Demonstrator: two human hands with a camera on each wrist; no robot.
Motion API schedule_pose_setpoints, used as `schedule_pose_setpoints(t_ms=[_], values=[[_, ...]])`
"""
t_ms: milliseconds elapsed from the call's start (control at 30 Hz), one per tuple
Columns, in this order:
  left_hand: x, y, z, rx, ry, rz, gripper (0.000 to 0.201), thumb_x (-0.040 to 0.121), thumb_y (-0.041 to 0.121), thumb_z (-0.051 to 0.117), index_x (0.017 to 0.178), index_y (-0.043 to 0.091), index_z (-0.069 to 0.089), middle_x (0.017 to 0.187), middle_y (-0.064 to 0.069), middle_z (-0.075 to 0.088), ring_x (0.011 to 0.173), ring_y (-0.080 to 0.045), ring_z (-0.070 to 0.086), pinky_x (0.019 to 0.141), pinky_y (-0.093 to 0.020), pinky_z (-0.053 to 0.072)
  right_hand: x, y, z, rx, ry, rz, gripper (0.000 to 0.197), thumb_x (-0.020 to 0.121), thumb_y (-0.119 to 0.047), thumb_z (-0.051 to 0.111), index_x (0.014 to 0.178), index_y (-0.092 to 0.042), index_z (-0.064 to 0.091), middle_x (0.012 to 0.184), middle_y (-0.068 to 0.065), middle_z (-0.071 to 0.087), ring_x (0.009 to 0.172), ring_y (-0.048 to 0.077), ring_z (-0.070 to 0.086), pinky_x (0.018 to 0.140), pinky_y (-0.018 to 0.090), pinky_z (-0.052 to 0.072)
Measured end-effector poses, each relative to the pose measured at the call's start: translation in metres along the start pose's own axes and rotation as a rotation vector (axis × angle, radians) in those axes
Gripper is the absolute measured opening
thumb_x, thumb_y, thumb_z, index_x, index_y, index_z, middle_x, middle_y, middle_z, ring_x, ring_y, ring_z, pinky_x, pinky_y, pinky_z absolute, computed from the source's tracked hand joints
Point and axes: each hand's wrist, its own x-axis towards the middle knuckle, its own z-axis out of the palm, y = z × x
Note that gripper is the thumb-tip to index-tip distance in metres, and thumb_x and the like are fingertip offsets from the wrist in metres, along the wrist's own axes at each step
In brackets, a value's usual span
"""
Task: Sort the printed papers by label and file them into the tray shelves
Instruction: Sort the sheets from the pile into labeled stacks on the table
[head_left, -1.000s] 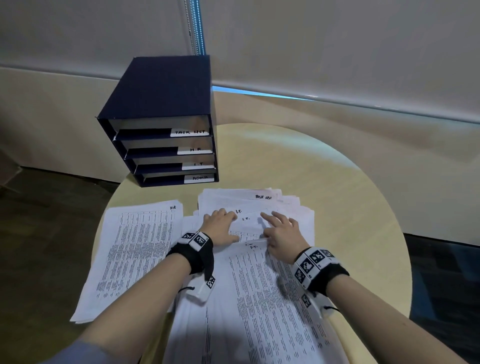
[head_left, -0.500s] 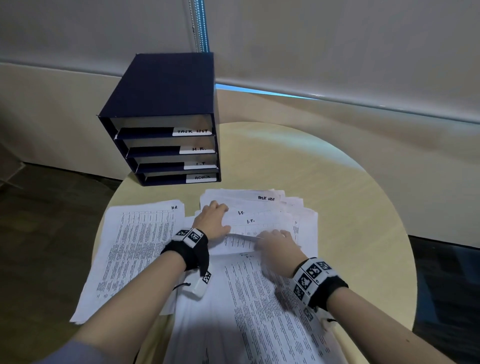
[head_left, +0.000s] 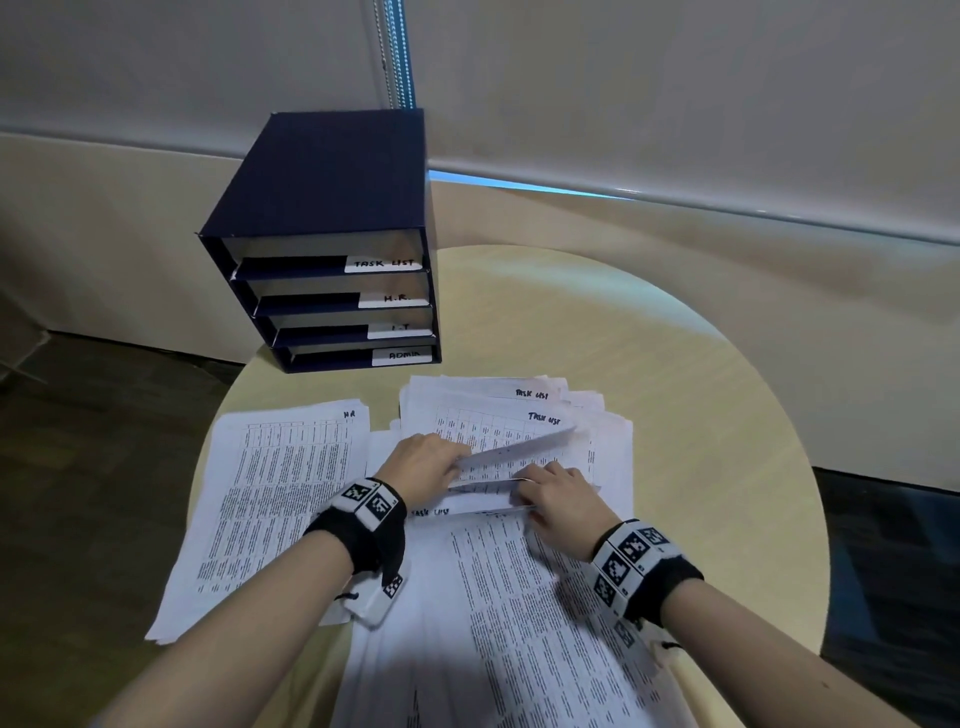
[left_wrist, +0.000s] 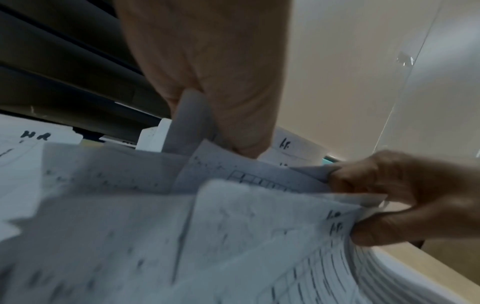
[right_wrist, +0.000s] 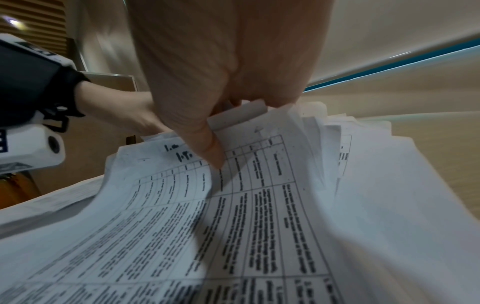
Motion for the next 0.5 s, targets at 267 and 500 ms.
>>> schedule_pose_setpoints(t_ms=[267, 500], values=[[-0.005, 0.003, -0.079, 0.028, 0.447, 0.052, 0.02, 0.09, 0.008, 0.06, 0.095, 0.023, 0.072, 0.072, 0.003, 0.067, 0.058, -0.012, 0.059, 0.062, -0.03, 0.057, -0.002, -0.002, -0.009, -0.005, 0.014, 0.036, 0.023, 0.092, -0.018, 0.048, 0.11, -0.02, 0.062, 0.122, -0.001, 0.052, 0.112, 0.019, 0.044, 0.1, 0.037, 0.037], [-0.029, -0.018, -0.164, -0.417, 0.885, -0.056, 0.017, 0.089, 0.01, 0.061, 0.103, 0.011, 0.07, 0.089, -0.005, 0.073, 0.072, -0.012, 0.063, 0.064, -0.029, 0.049, -0.022, 0.013, -0.017, 0.271, 0.144, 0.181, 0.015, 0.082, -0.029, 0.052, 0.088, -0.027, 0.066, 0.121, -0.01, 0.054, 0.12, 0.015, 0.042, 0.109, 0.051, 0.019]])
